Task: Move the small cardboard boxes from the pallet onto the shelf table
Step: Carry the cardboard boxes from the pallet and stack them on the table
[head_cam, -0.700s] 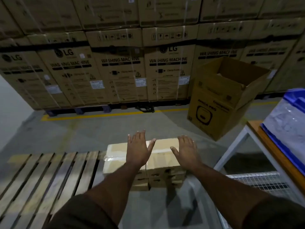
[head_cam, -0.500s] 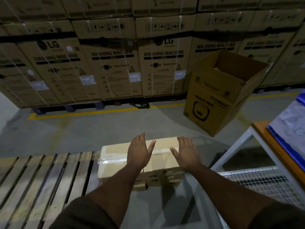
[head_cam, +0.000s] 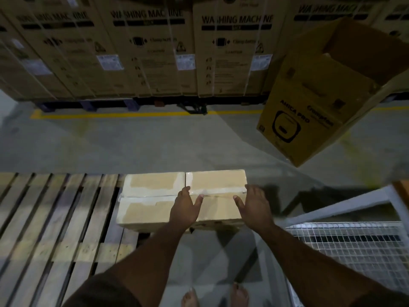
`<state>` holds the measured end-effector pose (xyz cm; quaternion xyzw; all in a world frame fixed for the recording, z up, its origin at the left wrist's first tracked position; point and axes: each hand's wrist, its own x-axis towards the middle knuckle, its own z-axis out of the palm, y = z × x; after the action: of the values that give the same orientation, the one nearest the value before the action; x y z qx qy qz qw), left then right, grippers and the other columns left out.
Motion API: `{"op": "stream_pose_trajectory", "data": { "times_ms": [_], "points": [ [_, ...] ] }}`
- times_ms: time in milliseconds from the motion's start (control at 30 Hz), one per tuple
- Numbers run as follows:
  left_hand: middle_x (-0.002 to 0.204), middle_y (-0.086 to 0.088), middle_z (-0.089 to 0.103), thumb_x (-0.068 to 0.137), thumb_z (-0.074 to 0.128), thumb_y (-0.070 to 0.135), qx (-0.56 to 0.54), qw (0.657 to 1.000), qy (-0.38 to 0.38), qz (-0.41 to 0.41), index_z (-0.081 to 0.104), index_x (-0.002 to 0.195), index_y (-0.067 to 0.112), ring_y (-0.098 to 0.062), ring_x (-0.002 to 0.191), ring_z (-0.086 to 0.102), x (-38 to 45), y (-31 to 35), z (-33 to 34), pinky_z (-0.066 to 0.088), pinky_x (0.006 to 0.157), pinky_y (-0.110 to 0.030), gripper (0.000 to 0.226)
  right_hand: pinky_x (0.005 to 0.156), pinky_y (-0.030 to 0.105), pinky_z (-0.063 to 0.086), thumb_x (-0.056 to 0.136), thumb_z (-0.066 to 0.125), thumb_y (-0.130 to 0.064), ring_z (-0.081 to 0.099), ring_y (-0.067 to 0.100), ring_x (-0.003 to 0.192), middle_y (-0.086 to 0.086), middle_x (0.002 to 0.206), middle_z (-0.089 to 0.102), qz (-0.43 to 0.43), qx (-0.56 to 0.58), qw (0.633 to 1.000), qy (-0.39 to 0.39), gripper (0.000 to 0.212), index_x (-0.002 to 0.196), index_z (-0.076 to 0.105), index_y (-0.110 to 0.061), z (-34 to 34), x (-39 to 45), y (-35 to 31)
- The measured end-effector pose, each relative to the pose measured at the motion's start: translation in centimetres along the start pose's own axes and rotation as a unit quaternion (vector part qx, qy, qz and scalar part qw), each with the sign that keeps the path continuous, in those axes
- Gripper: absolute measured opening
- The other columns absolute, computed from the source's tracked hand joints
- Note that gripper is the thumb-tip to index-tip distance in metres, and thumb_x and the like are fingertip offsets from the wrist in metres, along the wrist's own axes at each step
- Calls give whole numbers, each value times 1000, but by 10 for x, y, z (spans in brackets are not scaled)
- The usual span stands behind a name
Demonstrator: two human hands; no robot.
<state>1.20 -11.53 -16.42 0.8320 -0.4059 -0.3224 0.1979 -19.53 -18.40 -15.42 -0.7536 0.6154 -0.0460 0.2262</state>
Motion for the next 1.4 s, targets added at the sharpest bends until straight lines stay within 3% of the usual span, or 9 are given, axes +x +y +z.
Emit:
{"op": "stream_pose_trajectory", "data": {
  "times_ms": [367,467,600,833,1033,1133,1267,1400],
  "points": [
    [156,-15,39,97,65,39,-30,990,-45,-128,34,153,5,-30,143,40,65,-52,113,33,117,-36,72,107,44,40,98,54,-41,40,31,132,13,142,47,73,56,993,-79,54,140,44,-8,102,80,77],
    [148,-20,48,93,70,36,-31,985,-13,-171,42,148,-1,-35,134,48,73,-67,132,35,115,-41,72,105,43,41,97,58,-38,43,34,128,16,140,49,80,70,990,-89,55,139,46,-4,121,92,86],
    [143,-24,49,93,69,36,3,973,30,-228,43,143,-6,-38,134,42,78,-80,152,28,112,-41,70,105,38,36,96,59,-34,45,34,127,18,140,48,100,90,986,-101,57,142,44,-3,141,103,93],
    [141,-22,48,87,73,44,58,970,81,-221,40,146,-3,-39,130,43,72,-73,171,38,107,-46,82,104,39,39,97,55,-39,42,33,128,17,141,43,134,84,980,-116,57,142,40,-7,160,109,106],
    [133,-22,52,85,74,54,-23,965,56,-256,51,138,-1,-38,124,49,84,-76,170,43,105,-45,80,106,43,40,90,60,-52,39,34,131,16,146,37,165,64,978,-108,73,145,34,-12,160,110,117],
    [133,-18,44,85,77,46,-120,955,50,-266,54,134,2,-37,118,54,86,-74,165,49,103,-48,70,108,43,38,87,64,-54,36,35,133,15,147,36,163,76,976,-121,80,148,31,-13,155,111,123],
    [130,-13,56,84,77,42,-222,947,54,-225,58,128,5,-29,105,64,89,-54,143,54,98,-43,60,107,44,36,84,65,-60,37,35,132,12,146,41,173,78,977,-96,80,146,37,-18,129,114,117],
    [128,-6,62,95,68,40,-280,938,50,-200,51,138,10,-26,113,61,89,-21,109,54,94,-38,55,105,50,39,82,64,-64,43,34,128,8,142,50,154,118,979,-58,73,139,48,-23,89,115,108]
  ]
}}
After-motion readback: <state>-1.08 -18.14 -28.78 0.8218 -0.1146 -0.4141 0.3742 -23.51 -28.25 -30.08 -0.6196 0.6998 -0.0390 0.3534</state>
